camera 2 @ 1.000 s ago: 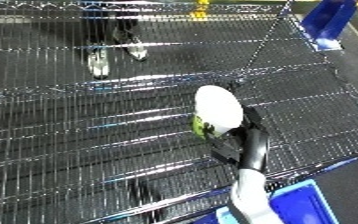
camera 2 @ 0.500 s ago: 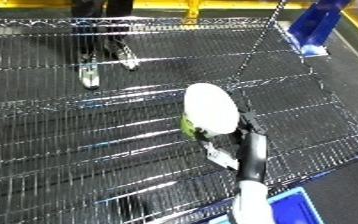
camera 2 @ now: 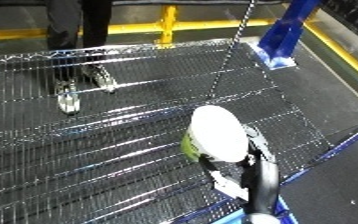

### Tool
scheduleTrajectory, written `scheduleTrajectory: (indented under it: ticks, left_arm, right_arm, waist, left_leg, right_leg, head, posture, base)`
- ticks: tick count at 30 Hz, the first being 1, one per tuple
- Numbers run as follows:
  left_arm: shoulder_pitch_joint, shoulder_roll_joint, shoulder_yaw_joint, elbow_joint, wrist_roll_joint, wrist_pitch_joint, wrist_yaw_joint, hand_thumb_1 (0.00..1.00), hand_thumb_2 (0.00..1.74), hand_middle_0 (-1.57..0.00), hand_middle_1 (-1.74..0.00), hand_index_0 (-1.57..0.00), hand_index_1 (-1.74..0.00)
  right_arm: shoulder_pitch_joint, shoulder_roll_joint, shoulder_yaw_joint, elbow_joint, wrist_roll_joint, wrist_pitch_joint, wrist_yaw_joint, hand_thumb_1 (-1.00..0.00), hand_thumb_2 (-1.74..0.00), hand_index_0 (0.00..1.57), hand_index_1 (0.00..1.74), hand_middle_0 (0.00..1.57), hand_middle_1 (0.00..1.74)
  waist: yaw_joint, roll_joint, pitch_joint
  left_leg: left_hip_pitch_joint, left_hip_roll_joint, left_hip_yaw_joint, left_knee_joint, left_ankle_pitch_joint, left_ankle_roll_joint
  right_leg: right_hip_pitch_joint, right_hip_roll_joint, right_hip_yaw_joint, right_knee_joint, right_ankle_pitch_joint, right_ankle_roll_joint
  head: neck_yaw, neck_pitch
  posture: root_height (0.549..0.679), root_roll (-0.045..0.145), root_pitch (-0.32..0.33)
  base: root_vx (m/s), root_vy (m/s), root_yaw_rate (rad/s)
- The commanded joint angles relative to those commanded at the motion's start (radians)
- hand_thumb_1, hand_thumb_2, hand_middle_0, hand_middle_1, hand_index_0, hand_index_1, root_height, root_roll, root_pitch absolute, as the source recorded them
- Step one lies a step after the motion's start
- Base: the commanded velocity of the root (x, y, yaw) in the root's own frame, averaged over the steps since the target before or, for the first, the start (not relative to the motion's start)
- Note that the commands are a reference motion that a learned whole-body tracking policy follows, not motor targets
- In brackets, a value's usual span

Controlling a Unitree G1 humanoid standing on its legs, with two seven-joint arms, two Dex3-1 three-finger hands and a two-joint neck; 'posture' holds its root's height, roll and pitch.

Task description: Pick up the object and place it into the box

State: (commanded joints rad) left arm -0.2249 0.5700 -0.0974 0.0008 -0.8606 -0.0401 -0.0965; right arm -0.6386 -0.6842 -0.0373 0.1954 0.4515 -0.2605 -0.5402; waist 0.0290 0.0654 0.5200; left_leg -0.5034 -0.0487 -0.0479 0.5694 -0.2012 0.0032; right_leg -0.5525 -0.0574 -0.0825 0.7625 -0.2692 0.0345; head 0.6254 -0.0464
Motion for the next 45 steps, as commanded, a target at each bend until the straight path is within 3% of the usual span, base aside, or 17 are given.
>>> scheduleTrajectory:
  ticks: [4,6,9,12,19,28,31,37,44,45]
  left_arm:
    - [-0.013,-0.02,-0.013,0.023,0.015,-0.006,0.02,1.0,1.74,-1.57,-1.74,-1.57,-1.74]
    - [-0.018,-0.032,-0.016,0.035,0.022,-0.015,0.029,1.0,1.74,-1.57,-1.74,-1.57,-1.74]
    - [-0.029,-0.052,-0.026,0.054,0.028,-0.031,0.047,1.0,1.74,-1.57,-1.74,-1.57,-1.74]
    - [-0.023,-0.071,-0.037,0.071,0.033,-0.054,0.056,1.0,1.74,-1.57,-1.74,-1.57,-1.74]
    - [0.022,-0.106,-0.014,0.079,0.041,-0.075,0.041,1.0,1.74,-1.57,-1.74,-1.57,-1.74]
    - [0.052,-0.119,0.0,0.107,0.039,-0.089,-0.002,1.0,1.74,-1.57,-1.74,-1.57,-1.74]
    - [0.051,-0.117,0.0,0.117,0.036,-0.084,-0.015,1.0,1.74,-1.57,-1.74,-1.57,-1.74]
    - [0.045,-0.111,-0.011,0.13,0.027,-0.078,-0.023,1.0,1.74,-1.57,-1.74,-1.57,-1.74]
    - [0.05,-0.115,-0.018,0.134,0.018,-0.076,-0.017,1.0,1.74,-1.57,-1.74,-1.57,-1.74]
    - [0.052,-0.116,-0.019,0.136,0.019,-0.075,-0.017,1.0,1.74,-1.57,-1.74,-1.57,-1.74]
  right_arm:
    - [0.065,0.028,-0.016,-0.016,-0.008,-0.012,0.003,-0.65,-1.13,1.02,1.13,1.02,1.13]
    - [0.096,0.036,-0.028,-0.03,-0.006,-0.013,0.006,-0.65,-1.13,1.02,1.13,1.02,1.13]
    - [0.139,0.047,-0.045,-0.044,-0.007,-0.008,0.01,-0.65,-1.13,1.02,1.13,1.02,1.13]
    - [0.201,0.056,-0.067,-0.048,-0.004,-0.015,0.029,-0.65,-1.13,1.02,1.13,1.02,1.13]
    - [0.344,0.077,-0.131,-0.078,0.077,-0.009,0.094,-0.65,-1.13,1.02,1.13,1.02,1.13]
    - [0.477,0.094,-0.187,-0.012,0.14,-0.024,0.115,-0.65,-1.13,1.02,1.13,1.02,1.13]
    - [0.495,0.091,-0.204,0.056,0.208,-0.024,0.136,-0.65,-1.13,1.02,1.13,1.02,1.13]
    - [0.513,0.087,-0.229,0.203,0.336,-0.053,0.184,-0.35,-0.61,0.55,0.61,0.55,0.61]
    - [0.526,0.1,-0.232,0.265,0.369,-0.066,0.203,0.0,0.0,0.0,0.0,0.0,0.0]
    - [0.527,0.102,-0.231,0.269,0.371,-0.067,0.204,0.0,0.0,0.0,0.0,0.0,0.0]
  waist:
    - [-0.022,-0.012,0.0]
    - [-0.037,-0.017,0.0]
    - [-0.061,-0.02,0.0]
    - [-0.083,-0.02,0.0]
    - [-0.12,-0.011,-0.012]
    - [-0.161,0.005,-0.025]
    - [-0.168,0.008,-0.027]
    - [-0.175,0.015,-0.032]
    - [-0.173,0.021,-0.036]
    - [-0.172,0.022,-0.037]
  left_leg:
    - [0.058,0.007,-0.001,-0.02,-0.002,-0.0035]
    - [0.088,0.009,0.005,-0.037,-0.003,-0.0056]
    - [0.128,0.013,0.014,-0.057,-0.003,-0.009]
    - [0.172,0.022,0.022,-0.072,-0.007,-0.0115]
    - [0.231,0.029,0.058,-0.113,-0.009,-0.0136]
    - [0.286,0.035,0.085,-0.151,-0.008,-0.0144]
    - [0.297,0.036,0.089,-0.158,-0.006,-0.0166]
    - [0.317,0.041,0.088,-0.178,0.0,-0.0231]
    - [0.323,0.043,0.081,-0.189,0.008,-0.0287]
    - [0.323,0.043,0.079,-0.189,0.009,-0.0296]
  right_leg:
    - [0.055,0.0015,0.012,-0.032,0.008,0.0058]
    - [0.082,0.003,0.019,-0.059,0.015,0.0085]
    - [0.119,-0.0014,0.033,-0.1,0.033,0.0119]
    - [0.156,-0.0082,0.049,-0.13,0.045,0.0177]
    - [0.2,-0.0151,0.065,-0.185,0.054,0.0222]
    - [0.229,-0.0161,0.084,-0.209,0.057,0.0263]
    - [0.235,-0.0165,0.086,-0.213,0.057,0.0268]
    - [0.252,-0.0147,0.084,-0.229,0.059,0.0253]
    - [0.263,-0.0084,0.075,-0.237,0.057,0.019]
    - [0.263,-0.0075,0.074,-0.236,0.057,0.0177]
  head:
    - [0.001,-0.107]
    - [0.005,-0.241]
    - [0.02,-0.366]
    - [0.031,-0.405]
    - [0.061,-0.414]
    - [0.095,-0.391]
    - [0.109,-0.382]
    - [0.128,-0.362]
    - [0.153,-0.36]
    - [0.155,-0.362]
  posture:
    - [0.645,0.044,0.094]
    - [0.648,0.047,0.085]
    - [0.654,0.052,0.07]
    - [0.657,0.054,0.051]
    - [0.663,0.062,0.043]
    - [0.665,0.067,0.033]
    - [0.665,0.068,0.029]
    - [0.667,0.068,0.023]
    - [0.667,0.069,0.02]
    - [0.667,0.07,0.02]
  base:
    - [0.008,0.049,-0.083]
    - [-0.019,0.112,-0.149]
    - [-0.005,0.143,-0.158]
    - [0.051,0.121,-0.168]
    - [0.009,0.089,-0.15]
    - [-0.004,0.04,-0.067]
    - [-0.009,-0.006,-0.016]
    - [-0.005,-0.025,-0.01]
    - [0.001,-0.03,-0.002]
    - [0.002,-0.036,0.006]
